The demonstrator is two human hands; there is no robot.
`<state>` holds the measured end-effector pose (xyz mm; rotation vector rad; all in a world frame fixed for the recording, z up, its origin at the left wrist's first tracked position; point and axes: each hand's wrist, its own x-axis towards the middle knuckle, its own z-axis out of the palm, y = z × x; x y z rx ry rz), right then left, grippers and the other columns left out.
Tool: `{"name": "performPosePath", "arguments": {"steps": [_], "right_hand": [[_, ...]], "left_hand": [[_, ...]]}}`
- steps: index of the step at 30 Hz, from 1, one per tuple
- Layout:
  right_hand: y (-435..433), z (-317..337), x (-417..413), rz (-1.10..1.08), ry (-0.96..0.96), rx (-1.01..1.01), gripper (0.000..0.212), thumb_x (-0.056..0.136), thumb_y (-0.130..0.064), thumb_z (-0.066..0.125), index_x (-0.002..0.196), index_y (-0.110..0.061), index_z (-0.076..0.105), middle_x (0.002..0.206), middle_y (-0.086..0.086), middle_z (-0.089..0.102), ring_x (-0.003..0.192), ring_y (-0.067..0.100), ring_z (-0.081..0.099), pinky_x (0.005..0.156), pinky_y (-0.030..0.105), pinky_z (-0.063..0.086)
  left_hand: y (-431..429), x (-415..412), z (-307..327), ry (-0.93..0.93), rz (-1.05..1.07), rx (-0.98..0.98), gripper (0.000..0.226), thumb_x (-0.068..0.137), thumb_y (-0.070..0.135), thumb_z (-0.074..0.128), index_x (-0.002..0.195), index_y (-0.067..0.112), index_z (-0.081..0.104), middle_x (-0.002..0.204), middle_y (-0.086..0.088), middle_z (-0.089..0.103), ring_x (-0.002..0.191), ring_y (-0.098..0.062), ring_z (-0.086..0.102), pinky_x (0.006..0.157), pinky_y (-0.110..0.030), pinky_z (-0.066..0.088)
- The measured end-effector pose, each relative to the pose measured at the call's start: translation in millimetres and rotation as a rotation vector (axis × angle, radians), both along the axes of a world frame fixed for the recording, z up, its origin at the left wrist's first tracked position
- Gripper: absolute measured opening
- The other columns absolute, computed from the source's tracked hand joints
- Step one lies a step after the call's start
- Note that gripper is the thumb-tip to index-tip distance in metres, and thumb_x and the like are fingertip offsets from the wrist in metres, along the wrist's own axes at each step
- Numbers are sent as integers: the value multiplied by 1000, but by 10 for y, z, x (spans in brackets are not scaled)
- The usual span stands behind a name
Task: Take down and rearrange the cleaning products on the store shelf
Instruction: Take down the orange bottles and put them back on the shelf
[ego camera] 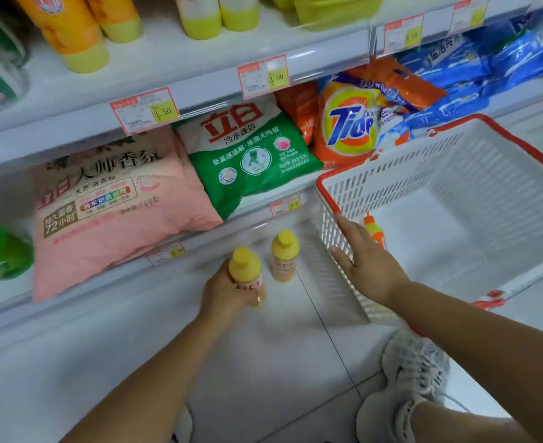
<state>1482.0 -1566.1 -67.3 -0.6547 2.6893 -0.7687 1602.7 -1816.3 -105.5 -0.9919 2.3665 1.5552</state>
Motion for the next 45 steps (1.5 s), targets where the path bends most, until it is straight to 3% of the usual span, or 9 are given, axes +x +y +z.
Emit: {"name": "performPosePath", "arguments": {"steps": [4, 10, 17, 21, 27, 32, 37, 42, 45], "right_hand": [[-11, -52, -7, -14, 57, -16, 63, 102, -40, 46, 157, -25, 20, 155, 1, 36, 129, 26, 50, 85, 36, 46], [-19, -83, -4, -21, 81, 19, 62, 102, -42, 44, 157, -25, 20, 153, 0, 38, 124, 25, 53, 75, 30, 40], [-37, -30, 22, -35, 50, 62, 62, 103, -40, 45, 157, -27, 16, 157, -2, 31, 128, 25, 50, 81, 34, 43], [-26, 19, 4, -27, -37, 42, 65, 102, -35, 50, 157, -26, 17, 157, 2, 33, 136, 26, 44, 95, 34, 41], [-331, 407, -89, -81, 11, 117, 51, 98, -33, 55, 142, -9, 45, 138, 21, 47, 130, 39, 44, 105, 40, 35], [-984, 1233, -55, 64, 165, -46, 49, 101, -33, 52, 146, -16, 42, 147, 7, 43, 132, 25, 45, 107, 34, 34], [-1770, 2087, -6, 176, 363, -245, 45, 101, -30, 54, 144, -21, 46, 139, -1, 49, 128, 14, 46, 99, 20, 31], [-2564, 2481, -132, 223, 379, -374, 44, 99, -33, 56, 141, -21, 47, 137, -1, 52, 125, 15, 49, 107, 38, 42], [-3007, 2674, -373, 185, 348, -411, 51, 95, -39, 61, 140, -20, 48, 136, -1, 57, 124, 15, 54, 105, 42, 46]], "left_hand": [[83, -95, -248, -11, 26, -10, 63, 43, 39, 87, 102, 36, 64, 96, 12, 73, 91, -15, 69, 82, -35, 57], [173, -213, -319, 18, -41, -30, 53, 68, 20, 89, 110, 37, 60, 93, 17, 69, 90, -10, 67, 71, -14, 47], [78, -222, 6, -12, -267, -139, 76, 49, 52, 73, 119, 24, 64, 116, 2, 69, 108, -21, 64, 92, -34, 50], [-294, -201, 422, -17, -429, -381, 61, 76, 18, 79, 133, 15, 56, 136, -4, 57, 125, -23, 53, 100, -28, 39], [-903, -258, 1559, 313, -268, -651, 35, 87, 19, 70, 121, 21, 65, 119, -2, 63, 107, -21, 59, 91, -35, 47], [-1279, -258, 2228, 557, -132, -871, 38, 89, 19, 69, 127, 17, 62, 127, -6, 62, 118, -28, 52, 98, -35, 40], [-1594, -267, 2213, 627, -33, -1035, 55, 86, 23, 73, 137, 10, 55, 138, -10, 56, 129, -32, 46, 111, -43, 34], [-1805, -300, 1989, 540, -51, -1164, 61, 80, 33, 78, 135, 19, 57, 132, -1, 61, 126, -25, 52, 114, -39, 24], [-1857, -367, 2049, 590, -4, -1146, 48, 80, 36, 76, 125, 25, 64, 116, 4, 67, 109, -22, 59, 99, -34, 26]]}}
